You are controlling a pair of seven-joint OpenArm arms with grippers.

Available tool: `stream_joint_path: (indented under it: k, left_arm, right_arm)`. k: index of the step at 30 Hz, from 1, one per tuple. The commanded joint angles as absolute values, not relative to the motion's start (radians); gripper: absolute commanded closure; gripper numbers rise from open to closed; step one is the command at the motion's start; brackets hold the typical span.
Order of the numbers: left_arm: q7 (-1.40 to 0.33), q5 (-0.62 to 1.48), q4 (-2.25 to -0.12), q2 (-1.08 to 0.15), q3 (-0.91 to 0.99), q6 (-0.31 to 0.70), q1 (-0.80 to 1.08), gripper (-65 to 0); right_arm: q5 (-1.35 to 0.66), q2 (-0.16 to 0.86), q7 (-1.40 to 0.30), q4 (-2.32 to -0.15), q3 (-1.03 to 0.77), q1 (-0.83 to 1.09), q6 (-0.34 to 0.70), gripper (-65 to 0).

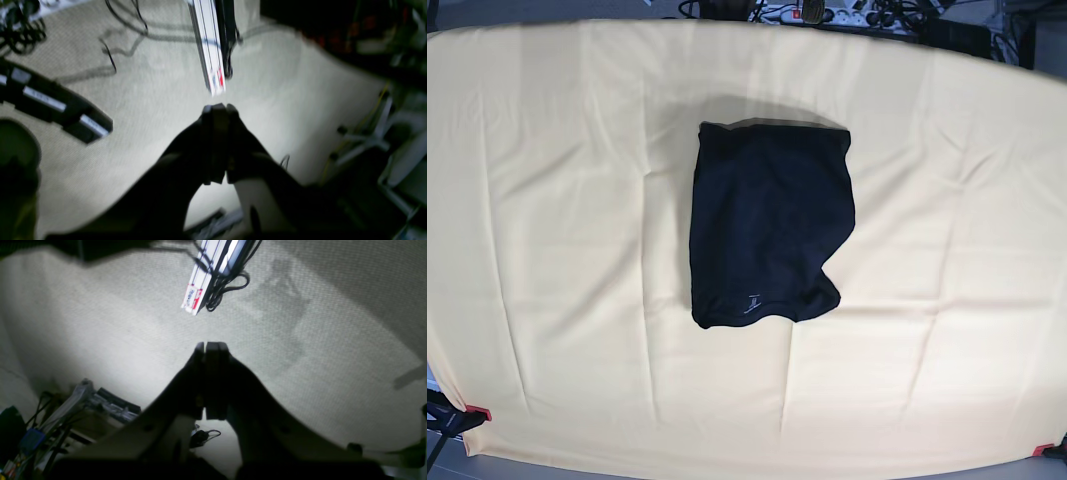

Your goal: Fold the T-shirt properly

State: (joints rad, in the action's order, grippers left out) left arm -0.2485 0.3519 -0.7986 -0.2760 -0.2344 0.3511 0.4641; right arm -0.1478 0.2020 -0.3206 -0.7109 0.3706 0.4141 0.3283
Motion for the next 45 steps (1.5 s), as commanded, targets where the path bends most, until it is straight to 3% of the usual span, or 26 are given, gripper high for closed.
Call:
stream_joint_path:
  k: [1,12,15,23,31,34,45]
  left_arm:
    - [-0.216,0.354,-0.788,-0.272,-0.234,0.365,0.464,0.0]
    - [0.100,0.240,-0.717,-0.182,-0.163,0.328,0.429,0.0]
    - [0.101,0.216,-0.710,-0.146,-0.115,0.262,0.424,0.0]
    - [0.097,0.214,-0.698,-0.141,-0.110,0.261,0.395,0.0]
    - [0.097,0.247,-0.698,-0.141,-0.110,0.260,0.401,0.0]
    - [0.097,0.244,-0.698,-0.141,-0.110,0.261,0.402,0.0]
    - [0.064,0.244,-0.698,-0.141,-0.110,0.261,0.402,0.0]
  right_arm:
    - [-0.149,0.210,-0.304,-0.709,0.369,0.402,0.332,0.0]
    - [-0.107,0.199,-0.072,-0.696,0.367,0.324,0.275,0.0]
    - [-0.072,0.185,-0.076,-0.695,0.366,0.324,0.235,0.0]
    - [-0.002,0.141,-0.103,-0.695,0.366,0.324,0.235,0.0]
    - [0.031,0.034,-0.156,-0.695,0.366,0.339,0.223,0.0]
    - [0.035,0.028,-0.172,-0.695,0.365,0.339,0.178,0.0]
    - [0.035,0.028,-0.181,-0.695,0.366,0.339,0.176,0.0]
